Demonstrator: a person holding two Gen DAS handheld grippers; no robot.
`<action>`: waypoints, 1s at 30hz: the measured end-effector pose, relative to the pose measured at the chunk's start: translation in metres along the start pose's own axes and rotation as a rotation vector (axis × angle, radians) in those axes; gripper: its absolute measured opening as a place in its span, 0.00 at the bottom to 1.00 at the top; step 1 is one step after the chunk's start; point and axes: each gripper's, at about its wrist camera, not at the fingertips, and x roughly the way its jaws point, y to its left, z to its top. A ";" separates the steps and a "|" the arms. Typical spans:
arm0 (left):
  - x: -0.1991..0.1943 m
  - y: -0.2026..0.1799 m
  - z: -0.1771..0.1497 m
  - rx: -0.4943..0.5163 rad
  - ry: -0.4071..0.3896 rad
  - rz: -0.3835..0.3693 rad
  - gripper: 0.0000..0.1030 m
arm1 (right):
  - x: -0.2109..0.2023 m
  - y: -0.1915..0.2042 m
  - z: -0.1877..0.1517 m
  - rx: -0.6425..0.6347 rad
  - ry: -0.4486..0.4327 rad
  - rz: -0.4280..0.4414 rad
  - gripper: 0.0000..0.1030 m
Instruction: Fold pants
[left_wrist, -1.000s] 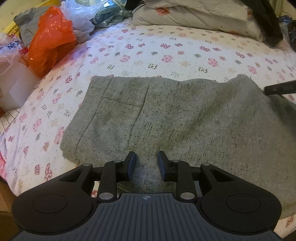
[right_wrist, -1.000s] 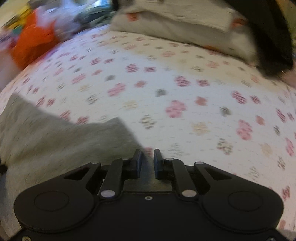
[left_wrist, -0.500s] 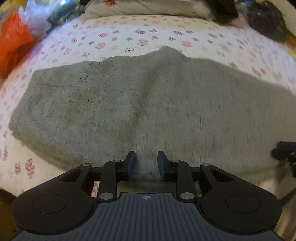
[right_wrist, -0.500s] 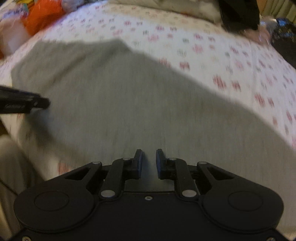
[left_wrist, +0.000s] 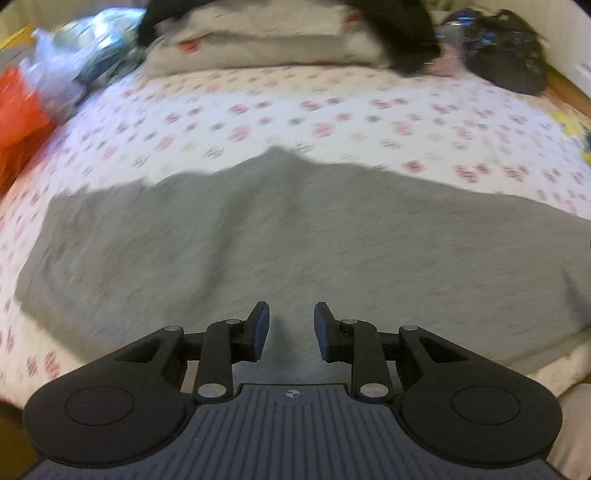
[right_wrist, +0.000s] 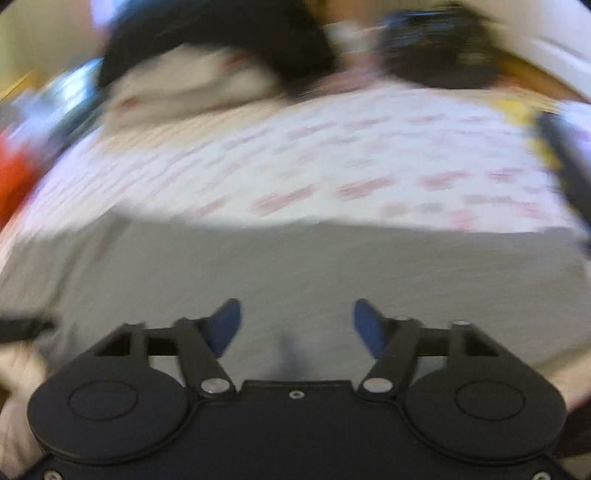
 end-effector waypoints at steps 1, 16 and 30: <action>0.000 -0.010 0.003 0.015 0.000 -0.016 0.26 | 0.000 -0.018 0.007 0.049 -0.007 -0.048 0.72; 0.005 -0.071 0.021 0.043 -0.010 -0.219 0.46 | 0.019 -0.205 0.014 0.455 0.047 -0.446 1.00; 0.014 -0.077 0.027 0.040 0.000 -0.208 0.46 | 0.041 -0.246 -0.008 0.652 0.119 -0.334 1.00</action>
